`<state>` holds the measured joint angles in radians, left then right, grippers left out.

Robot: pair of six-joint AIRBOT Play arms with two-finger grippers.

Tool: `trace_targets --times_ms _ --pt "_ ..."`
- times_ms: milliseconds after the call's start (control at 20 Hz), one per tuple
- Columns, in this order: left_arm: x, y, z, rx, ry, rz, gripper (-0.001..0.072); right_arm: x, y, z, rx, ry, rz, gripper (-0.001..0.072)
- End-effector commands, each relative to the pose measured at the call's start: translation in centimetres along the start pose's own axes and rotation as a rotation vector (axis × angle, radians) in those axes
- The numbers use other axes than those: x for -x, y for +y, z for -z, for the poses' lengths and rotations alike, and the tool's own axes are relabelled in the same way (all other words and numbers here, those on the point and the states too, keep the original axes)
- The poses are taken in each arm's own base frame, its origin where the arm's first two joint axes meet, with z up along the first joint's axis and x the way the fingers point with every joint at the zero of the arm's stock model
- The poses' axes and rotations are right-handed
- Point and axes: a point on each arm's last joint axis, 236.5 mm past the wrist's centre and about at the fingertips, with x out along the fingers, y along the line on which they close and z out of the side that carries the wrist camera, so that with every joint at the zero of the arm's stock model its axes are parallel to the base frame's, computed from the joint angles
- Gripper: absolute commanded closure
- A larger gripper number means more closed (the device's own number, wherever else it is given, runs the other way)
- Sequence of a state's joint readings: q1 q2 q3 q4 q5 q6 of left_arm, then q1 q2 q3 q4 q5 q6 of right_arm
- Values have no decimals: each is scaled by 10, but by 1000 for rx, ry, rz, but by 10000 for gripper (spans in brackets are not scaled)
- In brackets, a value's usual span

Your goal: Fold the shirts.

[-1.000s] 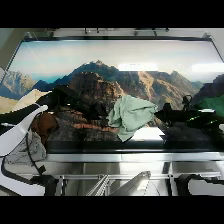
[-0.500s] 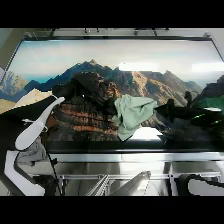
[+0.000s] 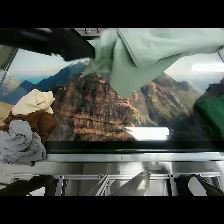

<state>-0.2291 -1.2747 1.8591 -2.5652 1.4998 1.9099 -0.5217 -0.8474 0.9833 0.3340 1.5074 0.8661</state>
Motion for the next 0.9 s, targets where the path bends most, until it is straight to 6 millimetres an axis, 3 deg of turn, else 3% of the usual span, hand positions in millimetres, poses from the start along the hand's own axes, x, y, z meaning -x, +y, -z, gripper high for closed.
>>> trace_targets --times_ms 0,100,200,450,500,550,600,650,750,850 --pt "26 -32 -10 -65 -78 -33 683 -9 9 10 124 35 181 690" --pt "2 -11 17 12 -6 -7 683 -4 -29 35 89 136 325 673" --pt "-29 21 55 113 87 20 683 6 -75 67 19 236 451 659" --pt "-119 117 177 391 296 46 683 43 -195 176 -312 363 657 662" --pt "-133 133 204 465 340 48 684 56 -217 201 -397 372 701 523" --pt "-140 143 229 536 395 65 535 68 -231 223 -468 388 733 302" --pt "-140 147 248 605 443 92 195 79 -241 240 -517 418 763 291" --pt "-135 150 263 683 490 124 -13 88 -247 249 -533 451 786 290" --pt "-120 156 278 764 540 181 -13 94 -255 257 -559 466 808 203" --pt "-108 170 280 808 520 176 -13 94 -259 266 -607 478 817 197"
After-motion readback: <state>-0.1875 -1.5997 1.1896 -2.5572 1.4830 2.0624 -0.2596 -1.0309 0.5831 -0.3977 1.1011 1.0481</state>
